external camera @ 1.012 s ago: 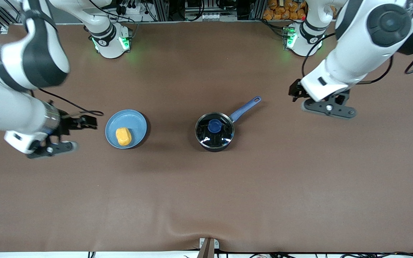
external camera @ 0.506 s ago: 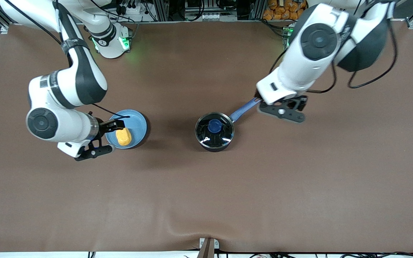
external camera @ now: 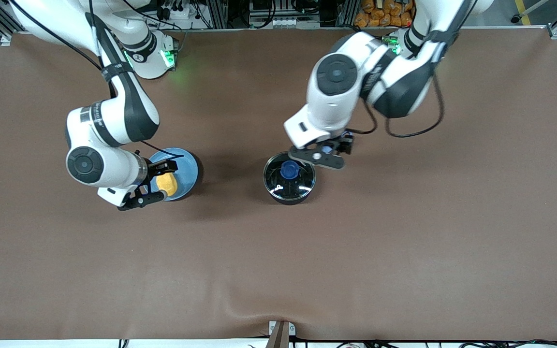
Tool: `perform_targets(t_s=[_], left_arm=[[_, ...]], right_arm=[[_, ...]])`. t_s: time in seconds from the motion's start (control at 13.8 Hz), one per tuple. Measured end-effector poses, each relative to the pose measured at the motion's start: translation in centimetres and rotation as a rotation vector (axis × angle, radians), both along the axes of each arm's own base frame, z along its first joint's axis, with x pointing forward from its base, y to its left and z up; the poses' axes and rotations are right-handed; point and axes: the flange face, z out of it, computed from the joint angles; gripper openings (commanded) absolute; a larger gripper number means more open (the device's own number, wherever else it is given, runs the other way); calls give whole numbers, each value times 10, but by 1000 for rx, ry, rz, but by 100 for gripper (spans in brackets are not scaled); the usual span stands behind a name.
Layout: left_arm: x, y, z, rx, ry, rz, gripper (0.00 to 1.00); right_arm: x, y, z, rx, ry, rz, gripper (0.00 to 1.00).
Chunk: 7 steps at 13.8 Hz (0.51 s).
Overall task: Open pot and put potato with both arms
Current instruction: 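Lower the left gripper onto the lid knob while the right gripper reaches the potato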
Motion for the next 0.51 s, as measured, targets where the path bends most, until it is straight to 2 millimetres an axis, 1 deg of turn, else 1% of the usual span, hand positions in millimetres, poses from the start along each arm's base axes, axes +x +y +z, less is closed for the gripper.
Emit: perform_targets(t_s=[0.07,0.22,0.51], left_arm=[[-3,-12,-11,-5,-6,9,100],[-4,-27,-30,-18,-14,43,100],[3,-32,-58,0,-52,97,100]], right_arm=[[-4,-1,-10,2,-9,1,100],[-9,-3,-27,8,-25,12,100],[-18,-15,-60,15,-41,23,100]])
